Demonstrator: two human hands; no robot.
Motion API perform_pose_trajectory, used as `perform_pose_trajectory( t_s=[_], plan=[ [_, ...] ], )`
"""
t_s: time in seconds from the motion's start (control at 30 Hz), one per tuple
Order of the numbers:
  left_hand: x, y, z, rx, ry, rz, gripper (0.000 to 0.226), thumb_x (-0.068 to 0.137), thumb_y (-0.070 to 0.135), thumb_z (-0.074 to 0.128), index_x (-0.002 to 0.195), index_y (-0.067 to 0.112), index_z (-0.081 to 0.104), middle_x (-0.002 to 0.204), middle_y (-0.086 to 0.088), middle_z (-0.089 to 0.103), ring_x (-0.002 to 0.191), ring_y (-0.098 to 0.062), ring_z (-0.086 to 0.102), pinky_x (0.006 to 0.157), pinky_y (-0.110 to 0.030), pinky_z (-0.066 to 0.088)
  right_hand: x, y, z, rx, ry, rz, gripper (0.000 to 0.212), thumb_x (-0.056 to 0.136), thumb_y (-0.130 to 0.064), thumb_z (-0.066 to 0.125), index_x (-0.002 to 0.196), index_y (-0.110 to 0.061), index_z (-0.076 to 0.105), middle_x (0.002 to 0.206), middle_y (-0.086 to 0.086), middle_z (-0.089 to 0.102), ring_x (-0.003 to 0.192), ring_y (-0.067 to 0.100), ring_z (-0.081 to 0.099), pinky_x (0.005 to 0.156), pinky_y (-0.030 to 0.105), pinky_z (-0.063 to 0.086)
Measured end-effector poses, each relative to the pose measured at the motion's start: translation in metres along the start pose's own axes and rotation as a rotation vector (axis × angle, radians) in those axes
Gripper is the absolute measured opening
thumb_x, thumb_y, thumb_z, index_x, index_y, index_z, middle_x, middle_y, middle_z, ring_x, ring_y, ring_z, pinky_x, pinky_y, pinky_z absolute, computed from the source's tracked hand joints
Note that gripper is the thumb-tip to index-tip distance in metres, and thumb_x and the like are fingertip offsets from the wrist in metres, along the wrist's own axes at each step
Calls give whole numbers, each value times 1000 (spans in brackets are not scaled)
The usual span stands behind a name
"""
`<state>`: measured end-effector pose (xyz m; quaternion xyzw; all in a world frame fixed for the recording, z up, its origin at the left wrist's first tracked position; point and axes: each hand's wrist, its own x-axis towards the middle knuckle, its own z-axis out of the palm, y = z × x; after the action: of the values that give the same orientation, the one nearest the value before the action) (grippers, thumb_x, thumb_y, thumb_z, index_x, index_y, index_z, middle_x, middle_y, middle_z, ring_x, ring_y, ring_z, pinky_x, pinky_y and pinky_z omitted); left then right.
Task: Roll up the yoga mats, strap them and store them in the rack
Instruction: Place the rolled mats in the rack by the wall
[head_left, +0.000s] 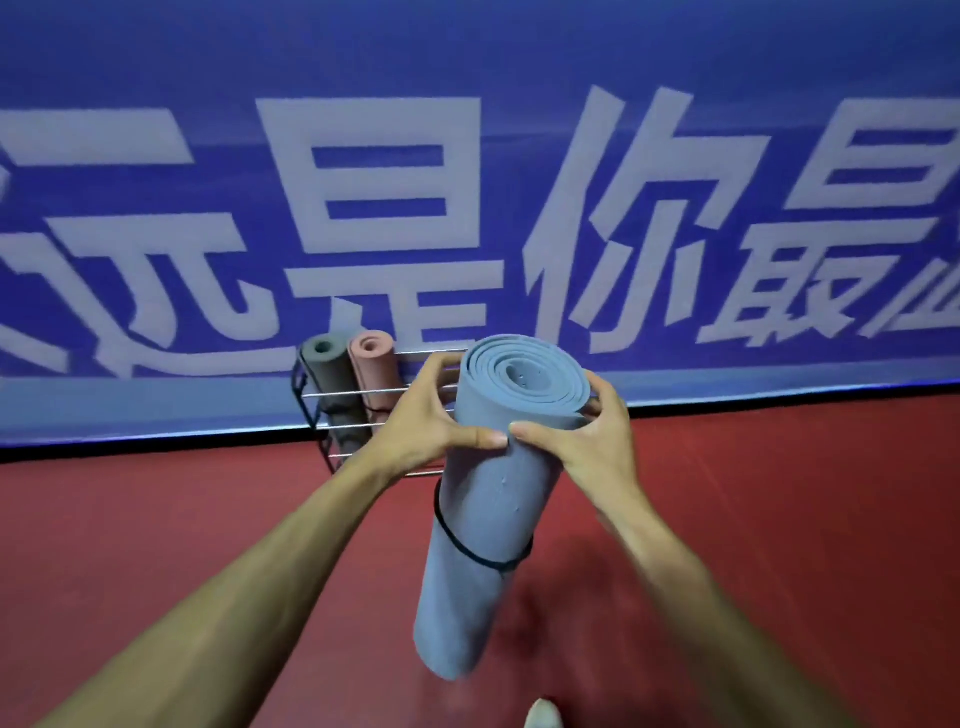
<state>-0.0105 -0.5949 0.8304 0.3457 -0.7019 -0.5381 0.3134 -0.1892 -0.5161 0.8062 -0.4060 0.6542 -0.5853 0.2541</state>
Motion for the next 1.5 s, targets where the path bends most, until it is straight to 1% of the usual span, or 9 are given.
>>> perform_pose_trajectory(
  t_s=[0.1, 0.23, 0.33, 0.6, 0.77, 0.9, 1.03, 1.27, 1.5],
  plan=[
    [26, 9, -26, 44, 131, -72, 90, 37, 24, 94, 117, 27, 53, 120, 7, 63, 112, -6, 60, 97, -34, 51, 48, 3, 12, 50, -222, -7, 110, 27, -54, 87, 127, -29, 51, 127, 1, 55, 112, 12, 58, 96, 32, 50],
    [63, 17, -48, 59, 169, -118, 98, 36, 16, 94, 125, 19, 52, 120, 3, 66, 112, -12, 62, 94, -36, 52, 110, 1, 18, 65, -473, -74, 113, 37, -32, 98, 134, -29, 40, 128, -1, 54, 115, 12, 54, 85, 10, 47],
    [88, 22, -59, 81, 178, -118, 100, 39, 13, 94, 129, 24, 52, 124, 6, 64, 115, -10, 60, 91, -30, 51, 151, -7, 32, 20, -590, -142, 106, 39, -34, 97, 129, -39, 43, 124, -12, 58, 116, 8, 53, 94, 21, 47],
    [163, 17, -109, 116, 169, -160, 96, 49, 9, 91, 132, 22, 44, 129, 6, 56, 117, -4, 56, 92, -21, 50, 238, -12, 92, 31, -570, -136, 99, 30, -49, 91, 121, -40, 53, 119, -17, 64, 114, 4, 58, 98, 30, 50],
    [227, -1, -156, 151, 180, -141, 89, 59, 7, 89, 132, 18, 39, 122, 14, 53, 104, 14, 52, 77, 1, 40, 298, -18, 142, -21, -560, -182, 105, 34, -49, 91, 130, -34, 53, 122, -14, 63, 115, 5, 57, 96, 26, 49],
    [281, -18, -202, 145, 151, -102, 91, 59, 11, 90, 136, 18, 43, 122, 16, 60, 107, 12, 56, 81, -5, 45, 348, -31, 179, -58, -545, -195, 98, 45, -36, 90, 135, -29, 52, 120, -17, 63, 113, -2, 54, 84, 9, 46],
    [348, -25, -247, 137, 113, -55, 89, 56, 15, 91, 131, 22, 44, 121, 18, 58, 106, 15, 54, 81, -2, 42, 407, -41, 216, -118, -483, -163, 104, 39, -46, 88, 134, -27, 52, 123, -12, 63, 114, 4, 58, 95, 26, 50],
    [426, -31, -271, 122, 79, -14, 95, 51, 9, 93, 132, 18, 44, 126, 12, 56, 113, 5, 55, 92, -11, 44, 468, -42, 234, -154, -411, -198, 108, 32, -62, 86, 130, -34, 50, 124, -15, 61, 117, 6, 56, 98, 36, 50],
    [503, -46, -294, 184, 51, -66, 99, 53, 5, 91, 136, 14, 38, 128, 10, 51, 110, 13, 51, 90, -7, 43, 547, -22, 263, -153, -451, -243, 107, 39, -51, 86, 136, -28, 46, 127, -15, 56, 119, 4, 52, 97, 23, 45]
  ],
)
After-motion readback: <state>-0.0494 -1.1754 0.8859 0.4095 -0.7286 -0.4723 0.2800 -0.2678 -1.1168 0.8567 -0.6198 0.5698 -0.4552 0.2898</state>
